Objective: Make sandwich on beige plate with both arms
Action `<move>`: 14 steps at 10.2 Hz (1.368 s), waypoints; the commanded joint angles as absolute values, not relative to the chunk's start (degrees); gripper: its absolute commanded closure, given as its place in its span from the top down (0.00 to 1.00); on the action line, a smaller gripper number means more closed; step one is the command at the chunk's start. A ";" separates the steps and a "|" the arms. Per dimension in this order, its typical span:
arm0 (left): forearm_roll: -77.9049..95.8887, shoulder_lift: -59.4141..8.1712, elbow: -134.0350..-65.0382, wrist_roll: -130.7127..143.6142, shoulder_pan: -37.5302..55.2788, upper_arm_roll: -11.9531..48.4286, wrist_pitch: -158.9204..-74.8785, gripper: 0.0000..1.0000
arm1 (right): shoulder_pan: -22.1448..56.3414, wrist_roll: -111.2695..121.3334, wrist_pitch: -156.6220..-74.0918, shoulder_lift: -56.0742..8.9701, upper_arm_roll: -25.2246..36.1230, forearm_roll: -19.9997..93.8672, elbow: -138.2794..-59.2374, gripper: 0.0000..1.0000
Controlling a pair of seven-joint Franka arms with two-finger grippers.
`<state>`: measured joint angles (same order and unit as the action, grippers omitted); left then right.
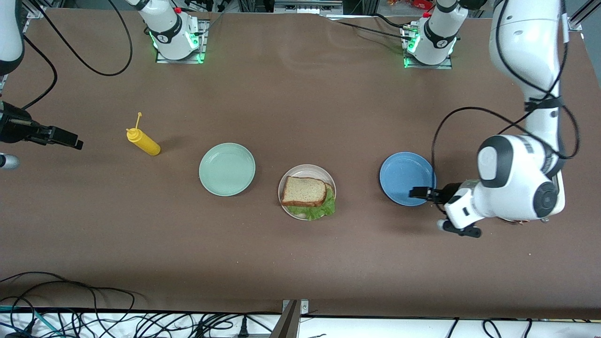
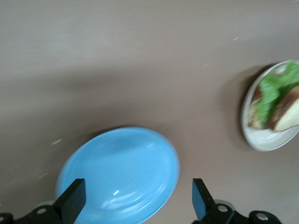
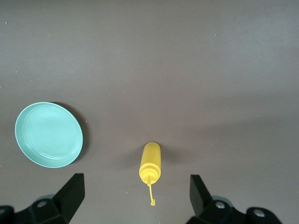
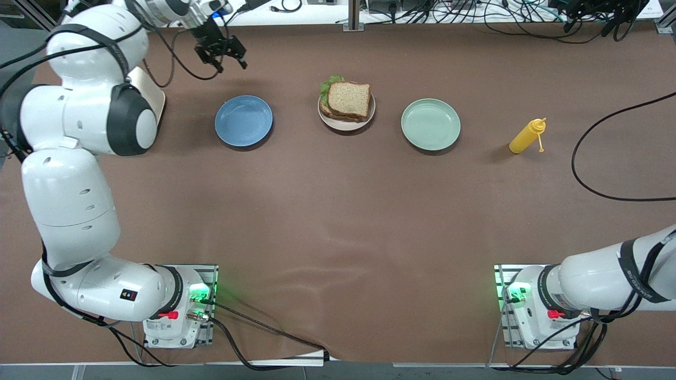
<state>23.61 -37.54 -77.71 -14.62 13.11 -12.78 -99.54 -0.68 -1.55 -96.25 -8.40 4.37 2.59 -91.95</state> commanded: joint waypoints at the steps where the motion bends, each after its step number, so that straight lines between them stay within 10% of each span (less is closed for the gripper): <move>1: 13.84 -32.36 -78.66 -14.15 10.03 -12.92 -93.54 1.00 | -1.15 -2.46 -98.00 -4.39 2.64 0.44 -96.86 1.00; 14: 0.80 -18.66 -81.54 2.90 7.56 -11.70 -87.32 1.00 | -1.14 -2.46 -97.47 -4.39 2.11 0.35 -96.86 1.00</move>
